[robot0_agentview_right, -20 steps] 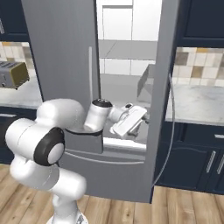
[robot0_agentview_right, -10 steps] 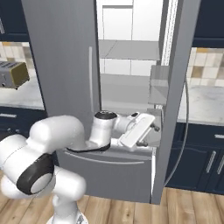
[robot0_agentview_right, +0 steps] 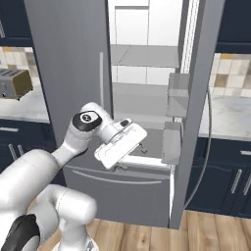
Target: Place one of the steaks on the plate and the other in the bowl. Then place the bowl in the fridge.
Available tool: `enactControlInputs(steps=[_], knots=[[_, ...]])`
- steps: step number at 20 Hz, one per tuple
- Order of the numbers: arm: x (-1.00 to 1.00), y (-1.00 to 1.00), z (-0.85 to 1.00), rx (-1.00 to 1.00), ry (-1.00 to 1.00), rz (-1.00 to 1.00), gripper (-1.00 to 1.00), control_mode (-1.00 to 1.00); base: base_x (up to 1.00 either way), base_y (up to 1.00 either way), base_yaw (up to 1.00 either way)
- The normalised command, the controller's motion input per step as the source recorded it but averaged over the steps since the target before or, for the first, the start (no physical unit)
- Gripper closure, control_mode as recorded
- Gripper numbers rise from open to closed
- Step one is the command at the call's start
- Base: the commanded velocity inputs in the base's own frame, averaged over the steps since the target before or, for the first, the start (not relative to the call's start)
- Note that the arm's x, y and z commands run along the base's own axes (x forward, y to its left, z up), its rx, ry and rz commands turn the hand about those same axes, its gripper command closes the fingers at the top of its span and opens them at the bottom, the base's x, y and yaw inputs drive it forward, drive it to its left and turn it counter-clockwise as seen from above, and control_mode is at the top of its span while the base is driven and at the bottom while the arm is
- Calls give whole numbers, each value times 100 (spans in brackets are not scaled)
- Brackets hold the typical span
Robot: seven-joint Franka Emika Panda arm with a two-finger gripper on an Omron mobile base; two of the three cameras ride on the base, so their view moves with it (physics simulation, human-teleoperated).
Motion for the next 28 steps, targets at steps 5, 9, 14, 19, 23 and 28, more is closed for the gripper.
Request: enactControlInputs(steps=[5,9,14,19,23,28], knots=[[15,68,-12,76,-66,-23,-100,-100,0,0,0],[16,100,11,9,-64,-1,-100,-100,0,0,0],[45,66,5,20,-50,-20,-100,-100,0,0,0],[53,11,0,11,-22,-6,-100,-100,0,0,0],[74,73,0,33,-56,-20,-100,-100,0,0,0],[68,61,7,19,-53,-14,-100,-100,0,0,0]])
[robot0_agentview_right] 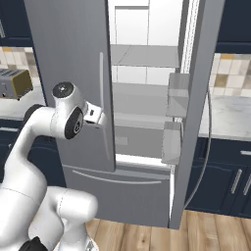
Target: Place one of the steaks on the plate and the other in the bowl. Then place the bowl in the fridge.
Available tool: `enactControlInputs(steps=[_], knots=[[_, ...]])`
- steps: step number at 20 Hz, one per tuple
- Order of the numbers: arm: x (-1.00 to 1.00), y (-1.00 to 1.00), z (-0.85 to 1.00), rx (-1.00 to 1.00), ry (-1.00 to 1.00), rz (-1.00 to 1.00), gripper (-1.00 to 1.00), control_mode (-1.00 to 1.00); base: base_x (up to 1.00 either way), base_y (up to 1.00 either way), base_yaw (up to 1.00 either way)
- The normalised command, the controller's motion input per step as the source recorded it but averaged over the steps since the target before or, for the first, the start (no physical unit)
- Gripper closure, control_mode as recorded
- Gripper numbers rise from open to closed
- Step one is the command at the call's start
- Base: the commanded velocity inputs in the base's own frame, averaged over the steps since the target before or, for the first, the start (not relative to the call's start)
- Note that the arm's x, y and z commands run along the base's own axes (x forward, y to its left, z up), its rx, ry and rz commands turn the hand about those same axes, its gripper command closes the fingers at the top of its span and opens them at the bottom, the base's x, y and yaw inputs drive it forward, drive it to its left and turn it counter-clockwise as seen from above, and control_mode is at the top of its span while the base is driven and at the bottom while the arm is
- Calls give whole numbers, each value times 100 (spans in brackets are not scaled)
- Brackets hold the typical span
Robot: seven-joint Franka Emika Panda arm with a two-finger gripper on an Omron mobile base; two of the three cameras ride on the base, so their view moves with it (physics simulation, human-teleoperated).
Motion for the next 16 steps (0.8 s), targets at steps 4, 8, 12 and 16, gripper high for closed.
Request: enactControlInputs(steps=[4,8,12,16], knots=[[46,7,18,-1,-39,0,-100,-100,0,0,0],[27,33,58,-5,-12,0,-100,-100,0,0,0],[29,17,14,-1,12,0,-100,-100,0,0,0],[48,-2,0,1,5,0,-100,-100,0,0,0]])
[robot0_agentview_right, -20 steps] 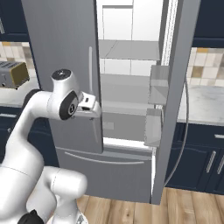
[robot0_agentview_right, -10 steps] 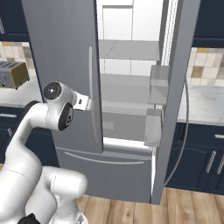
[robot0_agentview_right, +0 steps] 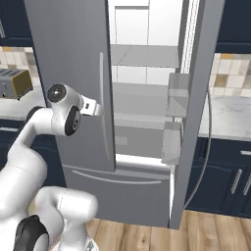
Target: Place one of the steaks on the plate and the other in the bowl. Then place the bowl in the fridge.
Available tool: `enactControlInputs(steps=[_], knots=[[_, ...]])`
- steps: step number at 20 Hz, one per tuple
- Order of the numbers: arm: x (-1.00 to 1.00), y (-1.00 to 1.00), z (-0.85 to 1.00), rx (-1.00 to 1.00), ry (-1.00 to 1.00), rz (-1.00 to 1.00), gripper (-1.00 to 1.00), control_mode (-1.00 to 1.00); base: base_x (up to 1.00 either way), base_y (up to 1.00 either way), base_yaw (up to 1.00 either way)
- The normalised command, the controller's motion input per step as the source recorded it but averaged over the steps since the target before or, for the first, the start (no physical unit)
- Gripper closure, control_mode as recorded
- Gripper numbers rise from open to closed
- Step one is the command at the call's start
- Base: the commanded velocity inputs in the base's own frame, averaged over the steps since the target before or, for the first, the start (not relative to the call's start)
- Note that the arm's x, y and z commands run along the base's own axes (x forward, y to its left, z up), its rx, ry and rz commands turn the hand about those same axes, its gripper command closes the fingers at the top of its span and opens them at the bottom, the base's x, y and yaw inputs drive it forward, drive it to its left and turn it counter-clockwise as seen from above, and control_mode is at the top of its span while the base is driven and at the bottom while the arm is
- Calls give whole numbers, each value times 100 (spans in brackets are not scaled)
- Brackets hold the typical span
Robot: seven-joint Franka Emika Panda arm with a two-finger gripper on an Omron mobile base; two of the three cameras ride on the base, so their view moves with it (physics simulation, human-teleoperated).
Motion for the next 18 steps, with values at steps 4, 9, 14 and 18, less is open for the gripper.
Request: enactControlInputs(steps=[4,9,14,18], knots=[[94,-1,-2,0,-4,0,-100,-100,0,0,0],[67,-8,0,0,1,0,-100,-100,0,0,0],[61,0,-1,-2,1,0,-100,-100,0,0,0],[39,5,-9,0,0,0,-100,-100,0,0,0]])
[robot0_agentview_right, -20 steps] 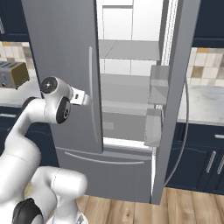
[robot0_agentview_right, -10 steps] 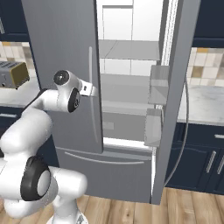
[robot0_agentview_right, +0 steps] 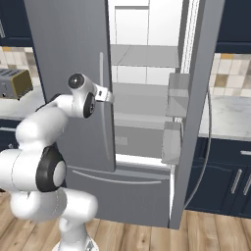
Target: Place one of the steaks on the plate and the other in the bowl. Then place the bowl in the fridge.
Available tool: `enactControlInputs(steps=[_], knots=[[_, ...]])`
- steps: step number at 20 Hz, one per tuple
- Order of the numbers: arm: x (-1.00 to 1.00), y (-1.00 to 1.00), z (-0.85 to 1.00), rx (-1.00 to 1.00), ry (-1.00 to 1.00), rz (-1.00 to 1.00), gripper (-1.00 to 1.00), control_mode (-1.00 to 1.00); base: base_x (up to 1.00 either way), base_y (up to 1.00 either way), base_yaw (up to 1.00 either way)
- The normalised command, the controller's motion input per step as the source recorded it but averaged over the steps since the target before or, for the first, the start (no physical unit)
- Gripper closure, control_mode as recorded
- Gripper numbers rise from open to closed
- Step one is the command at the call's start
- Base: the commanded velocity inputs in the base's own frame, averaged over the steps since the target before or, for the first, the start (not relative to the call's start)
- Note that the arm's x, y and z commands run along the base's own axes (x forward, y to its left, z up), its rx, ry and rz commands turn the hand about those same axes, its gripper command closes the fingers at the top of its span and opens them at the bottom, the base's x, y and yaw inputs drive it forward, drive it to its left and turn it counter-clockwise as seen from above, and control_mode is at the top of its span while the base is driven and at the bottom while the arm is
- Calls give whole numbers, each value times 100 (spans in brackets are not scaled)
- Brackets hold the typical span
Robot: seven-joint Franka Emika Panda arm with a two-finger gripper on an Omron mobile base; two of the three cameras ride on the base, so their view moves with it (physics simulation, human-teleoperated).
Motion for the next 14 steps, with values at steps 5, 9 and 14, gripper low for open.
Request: enactControlInputs(steps=[5,9,14], knots=[[38,0,-24,-1,0,0,-100,-100,0,0,0],[46,0,-22,-2,0,0,-100,-100,0,0,0],[38,0,-5,-1,0,0,-100,-100,0,0,0]])
